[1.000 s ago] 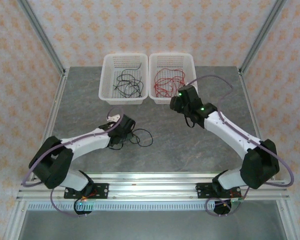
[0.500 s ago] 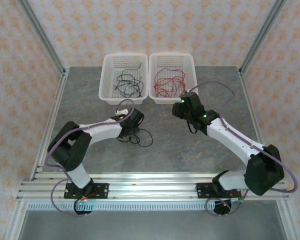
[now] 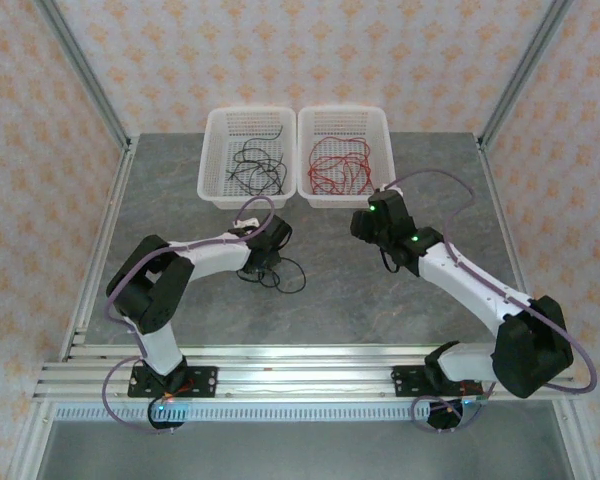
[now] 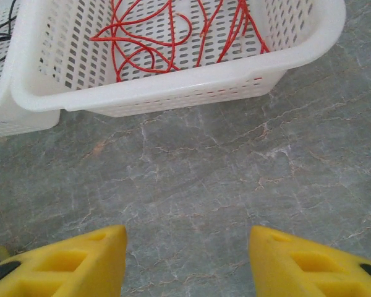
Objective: Untangle the cables
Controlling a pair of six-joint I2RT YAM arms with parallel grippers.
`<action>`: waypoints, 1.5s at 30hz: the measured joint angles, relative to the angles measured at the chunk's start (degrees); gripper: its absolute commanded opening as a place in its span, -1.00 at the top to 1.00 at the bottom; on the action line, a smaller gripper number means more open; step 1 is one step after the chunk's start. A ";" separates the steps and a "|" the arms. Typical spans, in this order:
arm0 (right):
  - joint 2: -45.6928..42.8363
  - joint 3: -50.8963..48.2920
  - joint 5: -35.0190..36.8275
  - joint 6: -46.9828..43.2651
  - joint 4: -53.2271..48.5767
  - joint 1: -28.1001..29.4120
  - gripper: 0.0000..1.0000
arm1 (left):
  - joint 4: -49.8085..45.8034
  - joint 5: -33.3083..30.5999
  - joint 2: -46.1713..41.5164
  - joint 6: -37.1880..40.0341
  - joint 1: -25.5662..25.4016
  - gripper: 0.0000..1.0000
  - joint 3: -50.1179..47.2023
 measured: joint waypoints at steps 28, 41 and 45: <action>-3.65 -12.31 -6.93 10.51 7.32 12.63 -0.07 | 0.22 -0.28 -4.28 3.87 -0.20 1.00 2.34; 5.03 -12.09 -10.58 14.78 22.82 24.02 -0.08 | 0.20 -0.09 -15.06 4.63 -2.32 1.00 5.01; 6.88 -11.93 -11.13 13.86 28.15 26.05 -0.07 | 0.22 -0.07 -15.43 4.61 -2.32 1.00 5.01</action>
